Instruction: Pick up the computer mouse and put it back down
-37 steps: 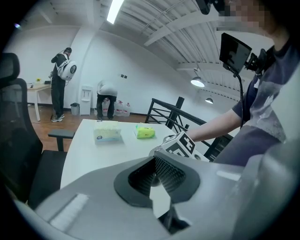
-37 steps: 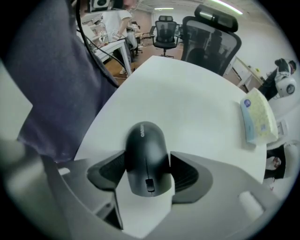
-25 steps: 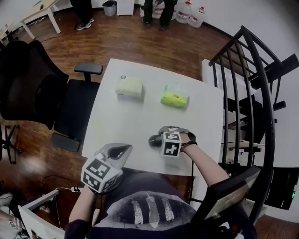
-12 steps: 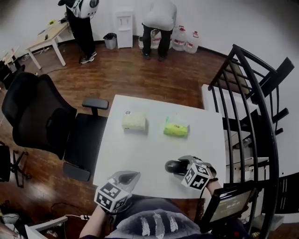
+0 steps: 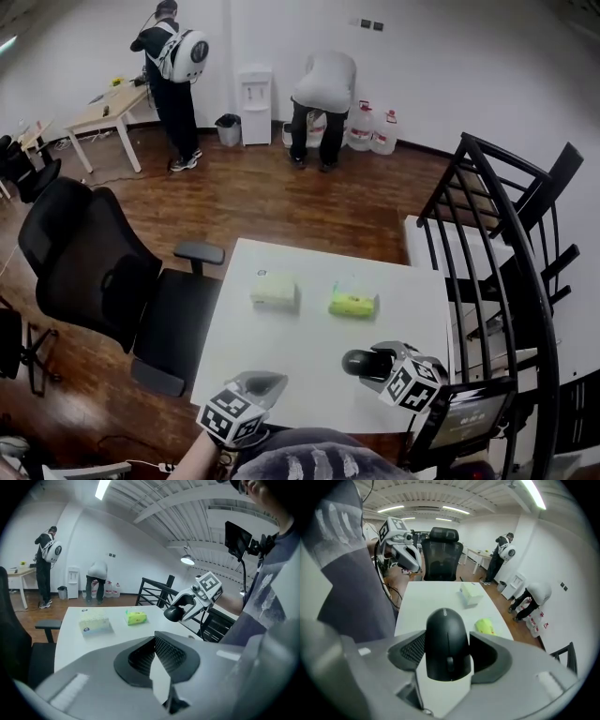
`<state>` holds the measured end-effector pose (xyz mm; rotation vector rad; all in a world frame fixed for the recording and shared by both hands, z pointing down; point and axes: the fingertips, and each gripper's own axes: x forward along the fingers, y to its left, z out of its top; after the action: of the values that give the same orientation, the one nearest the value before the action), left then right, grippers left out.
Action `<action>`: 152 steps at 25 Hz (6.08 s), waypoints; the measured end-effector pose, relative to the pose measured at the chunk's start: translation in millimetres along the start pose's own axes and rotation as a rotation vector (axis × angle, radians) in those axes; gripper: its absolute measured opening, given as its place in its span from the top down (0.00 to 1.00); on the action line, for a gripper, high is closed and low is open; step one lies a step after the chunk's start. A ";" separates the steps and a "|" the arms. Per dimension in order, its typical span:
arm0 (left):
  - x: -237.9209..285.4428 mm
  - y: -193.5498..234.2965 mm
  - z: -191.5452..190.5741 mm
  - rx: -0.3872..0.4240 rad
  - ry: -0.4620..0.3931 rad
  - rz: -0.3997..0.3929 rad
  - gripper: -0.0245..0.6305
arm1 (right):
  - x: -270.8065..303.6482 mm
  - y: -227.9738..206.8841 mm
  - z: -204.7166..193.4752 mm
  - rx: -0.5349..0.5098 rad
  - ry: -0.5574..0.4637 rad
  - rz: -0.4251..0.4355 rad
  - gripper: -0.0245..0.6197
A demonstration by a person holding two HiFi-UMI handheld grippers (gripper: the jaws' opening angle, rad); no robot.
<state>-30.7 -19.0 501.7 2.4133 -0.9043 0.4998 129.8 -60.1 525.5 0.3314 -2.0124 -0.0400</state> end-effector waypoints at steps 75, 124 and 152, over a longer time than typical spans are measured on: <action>-8.2 30.5 30.0 0.104 -0.043 0.127 0.94 | -50.6 -28.4 31.0 -0.055 -0.049 -0.053 0.51; -19.3 19.2 -19.9 0.014 0.017 0.177 0.94 | 102.1 0.5 17.8 -0.079 0.043 0.158 0.51; -17.7 27.1 -27.1 0.009 0.040 0.188 0.94 | 198.7 40.7 -40.5 -0.128 0.205 0.244 0.52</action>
<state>-66.1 -12.1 523.6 2.3295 -1.1192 0.6203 74.7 -66.0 724.8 0.0063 -1.8239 0.0176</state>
